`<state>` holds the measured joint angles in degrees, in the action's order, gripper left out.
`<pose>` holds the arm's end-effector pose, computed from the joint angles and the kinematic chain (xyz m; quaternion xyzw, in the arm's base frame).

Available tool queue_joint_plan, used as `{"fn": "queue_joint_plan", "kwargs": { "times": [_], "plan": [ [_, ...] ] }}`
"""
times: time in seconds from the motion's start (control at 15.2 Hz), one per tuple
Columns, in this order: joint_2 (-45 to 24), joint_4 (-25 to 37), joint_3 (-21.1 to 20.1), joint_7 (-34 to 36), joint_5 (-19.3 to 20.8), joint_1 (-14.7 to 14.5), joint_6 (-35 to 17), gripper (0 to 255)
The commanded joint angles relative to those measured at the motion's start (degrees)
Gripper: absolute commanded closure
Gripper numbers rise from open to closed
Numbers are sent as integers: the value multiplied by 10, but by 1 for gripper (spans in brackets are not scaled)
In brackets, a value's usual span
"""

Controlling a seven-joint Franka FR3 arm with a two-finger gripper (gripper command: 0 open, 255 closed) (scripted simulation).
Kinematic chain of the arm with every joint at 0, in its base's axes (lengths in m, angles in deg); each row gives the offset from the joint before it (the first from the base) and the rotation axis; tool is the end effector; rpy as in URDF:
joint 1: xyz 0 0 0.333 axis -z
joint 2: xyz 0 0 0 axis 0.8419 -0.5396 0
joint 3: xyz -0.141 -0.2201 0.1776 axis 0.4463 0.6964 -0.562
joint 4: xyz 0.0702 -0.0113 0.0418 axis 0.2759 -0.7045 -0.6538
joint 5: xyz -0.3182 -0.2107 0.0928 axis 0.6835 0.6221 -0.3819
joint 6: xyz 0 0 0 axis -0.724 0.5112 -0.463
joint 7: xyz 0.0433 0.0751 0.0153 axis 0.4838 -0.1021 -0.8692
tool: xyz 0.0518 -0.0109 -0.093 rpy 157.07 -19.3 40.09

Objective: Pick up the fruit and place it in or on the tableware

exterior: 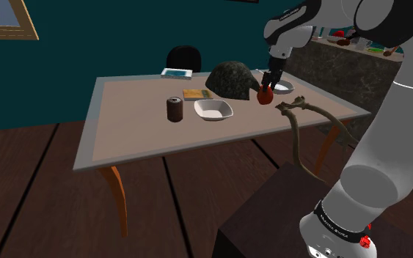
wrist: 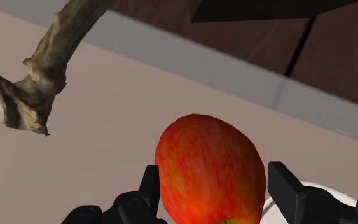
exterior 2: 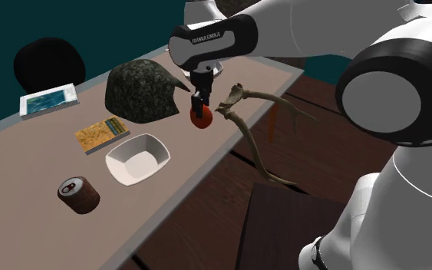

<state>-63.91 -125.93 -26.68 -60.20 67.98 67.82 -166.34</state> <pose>0.4848 -0.3325 0.4336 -0.9994 0.0003 0.0005 0.0333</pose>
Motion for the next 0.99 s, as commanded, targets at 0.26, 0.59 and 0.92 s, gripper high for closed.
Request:
{"fn": "queue_joint_plan", "kwargs": {
  "times": [0.26, 0.59, 0.92],
  "plan": [
    [-30, 58, -25, 56, -10, -30, 26, 255],
    [-75, 131, -48, 107, -22, -55, 52, 255],
    [-134, 228, -68, 155, -35, -75, 88, 255]
  ]
}}
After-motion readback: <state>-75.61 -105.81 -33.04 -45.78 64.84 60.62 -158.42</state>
